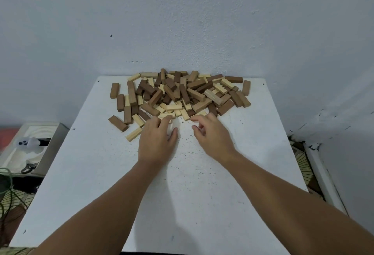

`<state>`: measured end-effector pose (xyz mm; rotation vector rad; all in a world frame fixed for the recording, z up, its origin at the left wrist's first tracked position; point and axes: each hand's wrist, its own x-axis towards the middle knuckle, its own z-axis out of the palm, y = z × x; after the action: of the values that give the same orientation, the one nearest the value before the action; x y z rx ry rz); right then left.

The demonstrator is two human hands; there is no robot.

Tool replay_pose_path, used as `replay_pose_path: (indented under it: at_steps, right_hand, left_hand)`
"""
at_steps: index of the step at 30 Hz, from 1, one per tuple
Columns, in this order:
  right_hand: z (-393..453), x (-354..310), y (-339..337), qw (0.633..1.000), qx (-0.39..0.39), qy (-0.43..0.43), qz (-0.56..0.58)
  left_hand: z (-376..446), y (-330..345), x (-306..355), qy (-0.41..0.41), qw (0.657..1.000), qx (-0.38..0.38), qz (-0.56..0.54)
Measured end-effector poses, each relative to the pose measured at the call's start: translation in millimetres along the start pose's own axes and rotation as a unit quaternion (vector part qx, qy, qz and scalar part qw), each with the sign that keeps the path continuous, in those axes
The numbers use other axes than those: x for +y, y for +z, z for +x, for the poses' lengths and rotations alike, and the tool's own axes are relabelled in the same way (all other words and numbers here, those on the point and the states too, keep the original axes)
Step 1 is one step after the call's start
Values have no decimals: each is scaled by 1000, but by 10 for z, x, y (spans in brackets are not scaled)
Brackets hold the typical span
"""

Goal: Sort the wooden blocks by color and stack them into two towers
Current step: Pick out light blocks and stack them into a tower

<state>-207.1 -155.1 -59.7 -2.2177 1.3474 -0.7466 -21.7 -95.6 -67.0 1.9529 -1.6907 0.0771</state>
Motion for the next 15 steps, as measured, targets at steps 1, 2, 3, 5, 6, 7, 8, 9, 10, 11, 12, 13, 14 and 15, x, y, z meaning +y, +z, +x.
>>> replay_pose_path:
  at_steps: [1, 2, 3, 5, 6, 7, 8, 9, 10, 11, 12, 13, 14, 15]
  right_hand:
    - [-11, -9, 51, 1000, 3, -2, -13]
    - [-17, -13, 91, 999, 8, -3, -32]
    - [-22, -11, 120, 999, 13, -5, -52]
    - [-28, 1, 155, 996, 18, -20, -89]
    - [-34, 5, 162, 994, 14, -28, -105]
    - [-41, 6, 168, 993, 9, -32, -117]
    - [-45, 6, 172, 992, 6, -32, -123]
    - [-50, 2, 172, 992, 6, -29, -121]
    - [-58, -7, 165, 993, 7, -26, -114]
    - [-68, -10, 160, 994, 10, -25, -105]
    - [-81, -15, 151, 995, 13, -28, -98]
    - [-94, -22, 141, 995, 14, -32, -93]
    - [-107, -27, 133, 995, 14, -35, -91]
    - [-114, -32, 131, 995, 14, -38, -93]
  left_hand:
    - [-6, 17, -15, 2, 999, 20, 30]
    - [-4, 30, -25, -10, 998, 23, 54]
    - [5, 44, -30, -32, 997, 10, 70]
    - [19, 74, -38, -66, 993, -32, 87]
    - [24, 87, -43, -68, 992, -44, 92]
    - [21, 85, -43, -62, 993, -48, 93]
    - [20, 78, -42, -52, 994, -43, 87]
    - [18, 70, -46, -40, 996, -32, 74]
    - [12, 61, -52, -27, 998, -21, 56]
    - [-2, 55, -62, -12, 999, -14, 38]
    - [-17, 54, -67, 4, 1000, -10, 22]
    - [-29, 50, -68, 15, 1000, -4, 12]
    - [-49, 42, -64, 18, 1000, 2, 8]
    - [-73, 20, -45, 6, 1000, 6, 8]
